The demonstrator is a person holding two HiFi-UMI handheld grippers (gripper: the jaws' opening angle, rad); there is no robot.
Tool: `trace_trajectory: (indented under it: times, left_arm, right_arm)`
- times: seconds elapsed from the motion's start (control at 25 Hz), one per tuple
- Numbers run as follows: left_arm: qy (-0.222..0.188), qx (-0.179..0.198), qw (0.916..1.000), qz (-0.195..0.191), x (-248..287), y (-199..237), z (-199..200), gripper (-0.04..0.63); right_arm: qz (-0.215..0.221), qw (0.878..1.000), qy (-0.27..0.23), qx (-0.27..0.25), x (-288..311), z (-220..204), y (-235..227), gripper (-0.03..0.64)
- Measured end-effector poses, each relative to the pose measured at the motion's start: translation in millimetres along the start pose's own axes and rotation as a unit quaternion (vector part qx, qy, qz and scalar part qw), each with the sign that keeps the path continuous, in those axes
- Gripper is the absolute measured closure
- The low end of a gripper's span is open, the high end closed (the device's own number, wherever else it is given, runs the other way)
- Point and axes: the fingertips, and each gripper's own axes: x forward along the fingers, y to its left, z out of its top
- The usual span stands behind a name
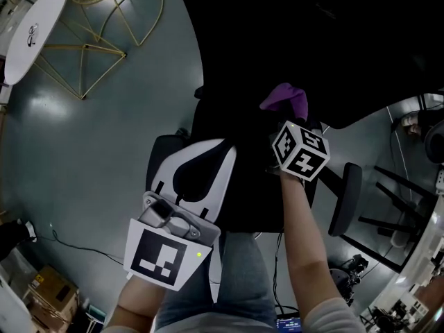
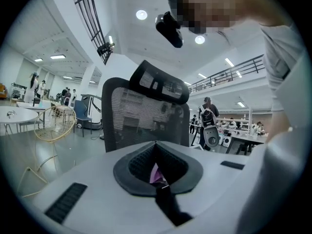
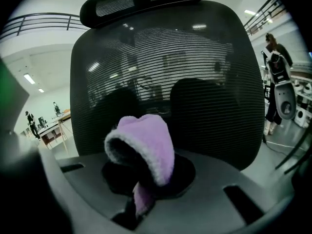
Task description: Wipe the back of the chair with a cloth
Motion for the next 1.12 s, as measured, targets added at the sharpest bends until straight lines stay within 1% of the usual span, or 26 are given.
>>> trace_trajectory:
  times: [0.2, 0.48, 0.84, 1.12]
  left_arm:
    - [-0.004, -0.005, 0.9999, 0.015, -17, 15, 1, 0.583]
    - [-0.008, -0.01, 0.9995, 0.029, -35, 30, 3, 0.583]
    - [-0.013, -0.022, 0.9981, 0.056, -58, 51, 0, 0.583]
    - [-0.016, -0.029, 0.997, 0.071, -72, 62, -1, 0.583]
  right_arm:
    - [0.004, 1.0, 0.0, 0.005, 0, 0, 18, 0.571]
    - [0.05, 0.999, 0.008, -0.019, 7, -4, 80, 0.571]
    - [0.105, 0.992, 0.02, -0.063, 15, -13, 153, 0.571]
    - [0.11, 0.992, 0.015, -0.053, 16, -16, 162, 0.571]
